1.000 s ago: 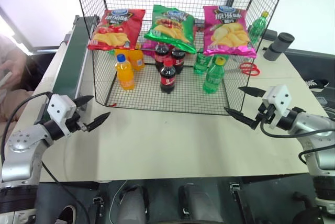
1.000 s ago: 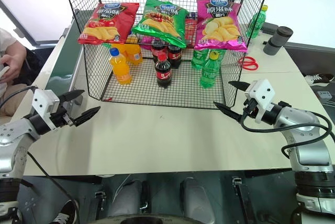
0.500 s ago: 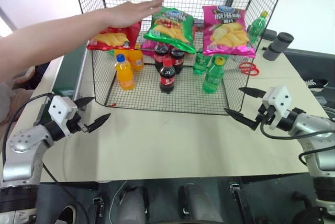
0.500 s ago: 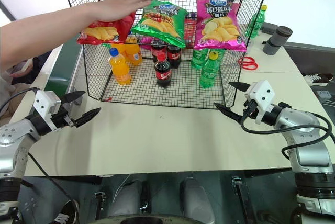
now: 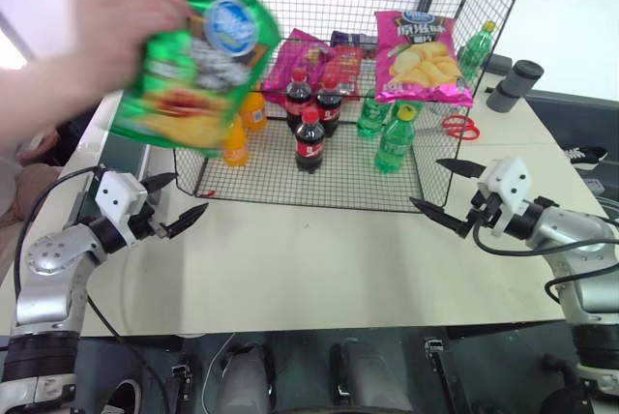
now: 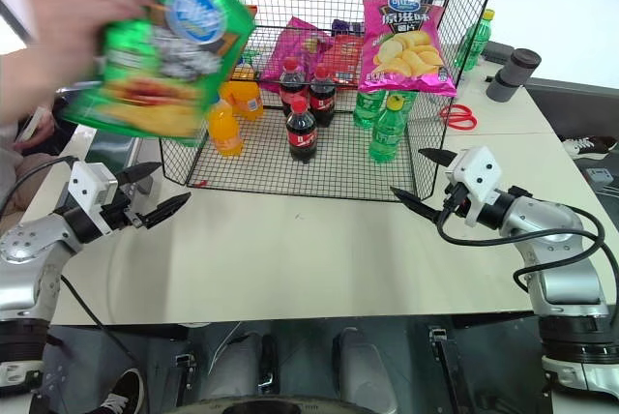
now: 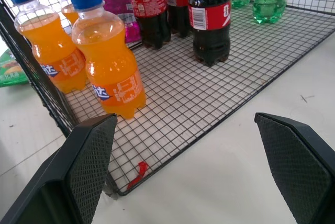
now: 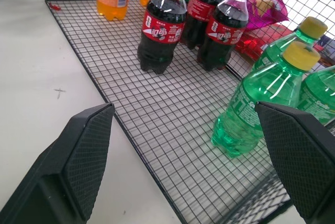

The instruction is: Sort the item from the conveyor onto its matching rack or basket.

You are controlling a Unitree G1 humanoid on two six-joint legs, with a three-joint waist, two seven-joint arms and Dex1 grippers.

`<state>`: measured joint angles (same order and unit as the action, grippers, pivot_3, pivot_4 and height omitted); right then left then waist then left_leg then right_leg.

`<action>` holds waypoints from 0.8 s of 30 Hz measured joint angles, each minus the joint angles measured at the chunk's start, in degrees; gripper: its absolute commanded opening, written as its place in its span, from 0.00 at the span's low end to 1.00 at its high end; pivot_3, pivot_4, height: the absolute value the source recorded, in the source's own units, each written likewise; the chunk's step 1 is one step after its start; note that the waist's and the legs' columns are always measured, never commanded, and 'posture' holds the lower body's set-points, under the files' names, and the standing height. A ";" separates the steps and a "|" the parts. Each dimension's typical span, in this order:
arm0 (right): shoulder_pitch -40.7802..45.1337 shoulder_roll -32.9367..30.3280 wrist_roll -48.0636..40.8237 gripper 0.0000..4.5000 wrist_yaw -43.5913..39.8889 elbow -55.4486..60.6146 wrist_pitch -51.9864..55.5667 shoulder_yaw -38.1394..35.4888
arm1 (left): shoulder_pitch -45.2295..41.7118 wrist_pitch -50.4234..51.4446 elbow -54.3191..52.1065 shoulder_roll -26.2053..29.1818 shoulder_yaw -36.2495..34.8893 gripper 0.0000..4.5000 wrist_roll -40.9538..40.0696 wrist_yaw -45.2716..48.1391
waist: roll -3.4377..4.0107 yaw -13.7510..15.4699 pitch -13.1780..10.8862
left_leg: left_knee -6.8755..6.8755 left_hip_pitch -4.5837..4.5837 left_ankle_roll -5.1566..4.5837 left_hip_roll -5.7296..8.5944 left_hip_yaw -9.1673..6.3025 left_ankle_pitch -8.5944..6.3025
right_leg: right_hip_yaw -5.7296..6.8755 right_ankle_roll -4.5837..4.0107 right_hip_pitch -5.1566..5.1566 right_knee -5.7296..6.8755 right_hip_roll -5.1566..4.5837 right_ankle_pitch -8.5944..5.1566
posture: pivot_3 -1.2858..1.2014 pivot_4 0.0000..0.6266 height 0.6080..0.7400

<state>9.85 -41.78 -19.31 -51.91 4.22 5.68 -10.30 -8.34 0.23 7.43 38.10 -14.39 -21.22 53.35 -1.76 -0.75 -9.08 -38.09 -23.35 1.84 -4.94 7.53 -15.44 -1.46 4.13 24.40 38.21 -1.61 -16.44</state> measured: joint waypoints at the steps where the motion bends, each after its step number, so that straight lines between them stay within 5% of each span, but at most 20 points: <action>1: 0.02 0.00 -0.01 0.99 0.06 0.06 0.01 0.00 | -0.25 -0.08 0.20 -0.13 0.26 1.00 0.02 0.02 | 0.00 0.00 0.00 | 0.00 0.00 0.00 0.00 0.00 0.00 | 0.00 0.00 0.00 0.00 0.00 0.00 | 0.52 0.24 1.00; 24: 3.47 1.96 0.45 0.99 1.49 1.82 0.08 2.58 | -1.09 2.26 1.17 1.88 1.21 1.00 -2.27 4.89 | 0.00 -0.03 0.00 | -0.01 0.00 0.00 -0.01 0.01 0.00 | 0.00 0.00 0.00 0.01 0.01 0.00 | 0.52 0.24 1.00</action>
<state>13.32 -39.83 -18.87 -50.42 6.03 5.76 -7.72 -9.44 2.49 8.60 39.98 -13.17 -23.49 58.23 -1.76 -0.78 -9.08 -38.10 -23.35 1.84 -4.95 7.54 -15.44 -1.46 4.14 24.40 38.21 -1.60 -16.44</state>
